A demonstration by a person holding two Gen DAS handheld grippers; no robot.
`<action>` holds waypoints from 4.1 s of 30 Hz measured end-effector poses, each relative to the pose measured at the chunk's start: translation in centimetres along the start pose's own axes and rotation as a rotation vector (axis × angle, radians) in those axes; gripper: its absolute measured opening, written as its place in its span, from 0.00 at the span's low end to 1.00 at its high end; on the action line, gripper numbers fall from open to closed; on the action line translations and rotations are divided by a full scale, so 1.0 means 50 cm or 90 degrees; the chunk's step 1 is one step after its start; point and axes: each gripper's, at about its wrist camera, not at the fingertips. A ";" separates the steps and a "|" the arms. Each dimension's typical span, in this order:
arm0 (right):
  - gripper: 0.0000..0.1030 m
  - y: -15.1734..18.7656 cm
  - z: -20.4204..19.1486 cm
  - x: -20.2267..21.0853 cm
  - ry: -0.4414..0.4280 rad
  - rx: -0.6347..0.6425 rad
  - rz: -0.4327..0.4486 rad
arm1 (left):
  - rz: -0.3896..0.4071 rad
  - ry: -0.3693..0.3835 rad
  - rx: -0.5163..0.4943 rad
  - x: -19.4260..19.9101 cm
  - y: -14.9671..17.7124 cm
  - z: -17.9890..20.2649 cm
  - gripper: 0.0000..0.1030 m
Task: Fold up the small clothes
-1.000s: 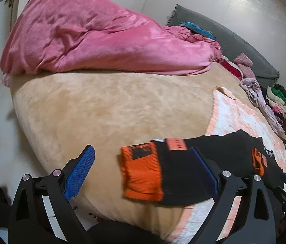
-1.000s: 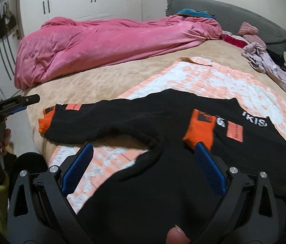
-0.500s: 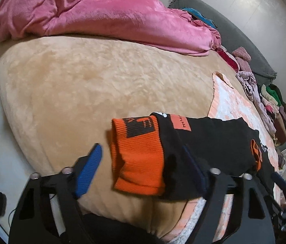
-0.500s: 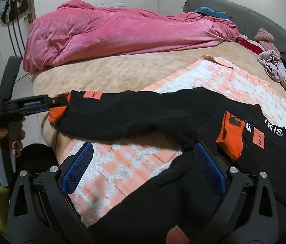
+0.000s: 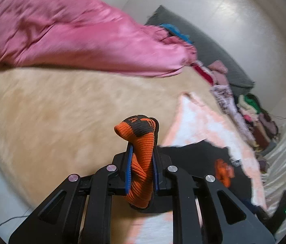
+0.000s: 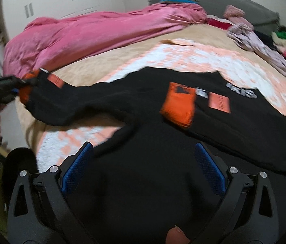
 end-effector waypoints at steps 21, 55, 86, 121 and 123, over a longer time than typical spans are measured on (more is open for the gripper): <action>0.91 0.050 0.324 0.119 0.099 -0.115 0.101 | -0.056 0.119 -0.207 -0.073 0.071 0.505 0.14; 0.91 0.097 0.450 0.100 0.079 -0.202 0.071 | -0.119 0.081 -0.355 -0.261 0.192 0.569 0.36; 0.03 -0.044 0.410 0.077 0.146 -0.088 0.063 | -0.079 0.049 -0.319 -0.300 0.100 0.430 0.38; 0.38 0.002 0.390 0.025 0.141 -0.095 0.031 | -0.152 0.071 -0.445 -0.328 0.227 0.528 0.42; 0.39 -0.002 0.371 0.010 0.131 -0.077 0.020 | -0.159 0.065 -0.463 -0.332 0.243 0.535 0.46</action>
Point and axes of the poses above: each gripper's, at about its wrist camera, not at the fingertips, and x roughly against the way its jaws point, z to its right, y to its underside, and after that the axes turned 5 degrees about -z, right-handed
